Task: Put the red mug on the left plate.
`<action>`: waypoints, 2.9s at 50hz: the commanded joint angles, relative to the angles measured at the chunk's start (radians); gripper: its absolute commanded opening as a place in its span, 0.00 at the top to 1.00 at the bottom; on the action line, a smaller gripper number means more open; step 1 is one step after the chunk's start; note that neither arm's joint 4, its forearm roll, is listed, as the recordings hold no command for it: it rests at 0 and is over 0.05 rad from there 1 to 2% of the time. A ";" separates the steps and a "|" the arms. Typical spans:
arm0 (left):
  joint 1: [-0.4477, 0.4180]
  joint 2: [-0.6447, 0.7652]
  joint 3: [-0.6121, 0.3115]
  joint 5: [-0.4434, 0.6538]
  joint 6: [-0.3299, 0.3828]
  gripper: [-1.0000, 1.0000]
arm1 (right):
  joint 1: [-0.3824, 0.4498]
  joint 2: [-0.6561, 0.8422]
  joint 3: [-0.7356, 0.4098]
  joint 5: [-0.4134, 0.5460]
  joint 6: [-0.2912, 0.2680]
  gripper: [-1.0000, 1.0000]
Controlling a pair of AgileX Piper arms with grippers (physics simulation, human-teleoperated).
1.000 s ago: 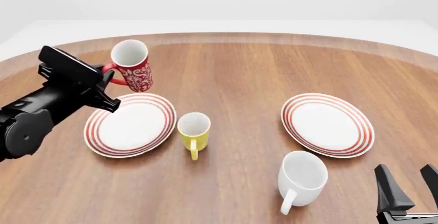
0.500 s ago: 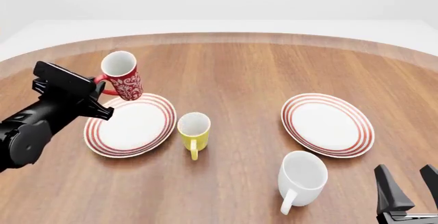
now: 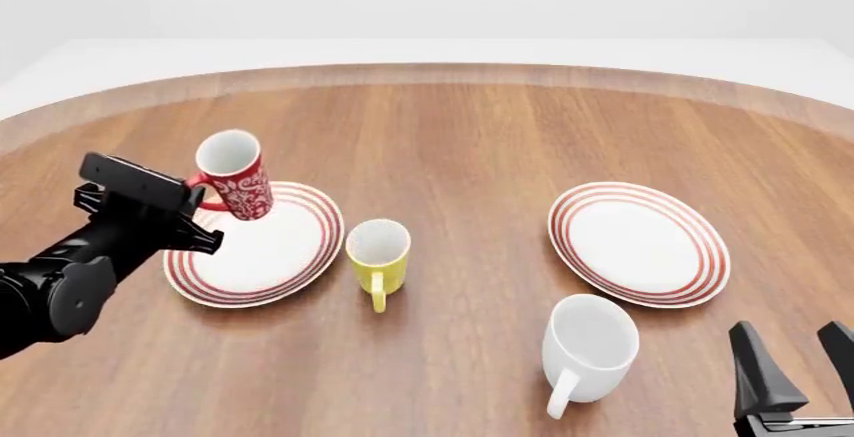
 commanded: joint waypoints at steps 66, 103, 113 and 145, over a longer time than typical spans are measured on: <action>0.060 0.365 -0.013 -0.240 -0.034 1.00 | 0.001 0.002 0.000 -0.003 -0.001 0.00; 0.054 0.403 0.051 -0.263 -0.051 0.00 | 0.001 0.002 0.000 -0.003 0.000 0.00; 0.065 0.360 0.125 -0.281 -0.052 0.00 | 0.001 0.003 0.000 -0.003 0.000 0.00; -0.010 -0.482 0.333 0.186 -0.132 0.00 | 0.000 0.003 0.000 -0.003 0.000 0.00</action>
